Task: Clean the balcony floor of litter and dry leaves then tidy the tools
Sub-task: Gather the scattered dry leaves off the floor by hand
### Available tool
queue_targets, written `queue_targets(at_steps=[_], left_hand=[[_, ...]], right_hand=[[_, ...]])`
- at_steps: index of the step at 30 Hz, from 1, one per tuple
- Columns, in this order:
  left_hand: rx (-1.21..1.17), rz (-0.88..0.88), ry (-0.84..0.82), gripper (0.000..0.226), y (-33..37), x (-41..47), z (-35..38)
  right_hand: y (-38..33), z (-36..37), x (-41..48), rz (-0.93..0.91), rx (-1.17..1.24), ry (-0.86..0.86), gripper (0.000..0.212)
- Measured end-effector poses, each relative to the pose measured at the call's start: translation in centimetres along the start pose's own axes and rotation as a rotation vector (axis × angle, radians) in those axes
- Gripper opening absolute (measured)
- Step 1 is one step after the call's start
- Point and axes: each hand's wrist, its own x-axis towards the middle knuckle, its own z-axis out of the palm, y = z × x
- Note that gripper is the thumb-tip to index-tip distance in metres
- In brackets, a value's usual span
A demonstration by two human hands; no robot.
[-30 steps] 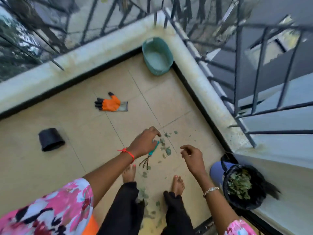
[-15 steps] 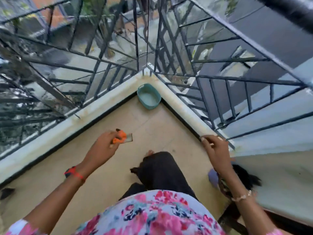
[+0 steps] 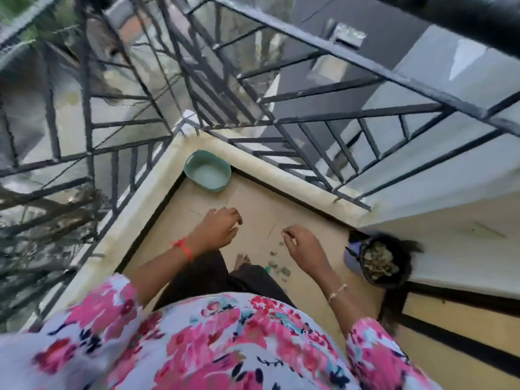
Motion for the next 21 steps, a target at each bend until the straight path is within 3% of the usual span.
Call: queue_targets(at_steps=[9, 15, 18, 21], left_hand=[[0.12, 0.508, 0.036, 0.023, 1.2, 8.4, -7.5], [0.32, 0.882, -0.281, 0.024, 2.4, 16.2, -9.1], [0.401, 1.208, -0.306, 0.024, 3.1, 18.5, -9.5], [0.451, 1.412, -0.384, 0.031, 3.3, 19.8, -10.1]], right_hand=[[-1.5, -4.6, -2.4, 0.196, 0.062, 0.409, 0.015], [-2.2, -2.3, -2.9, 0.622, 0.121, 0.692, 0.022], [-5.4, -0.4, -2.5, 0.862, 0.206, 0.907, 0.024], [-9.2, 1.7, -2.0, 0.988, 0.247, 1.014, 0.033]])
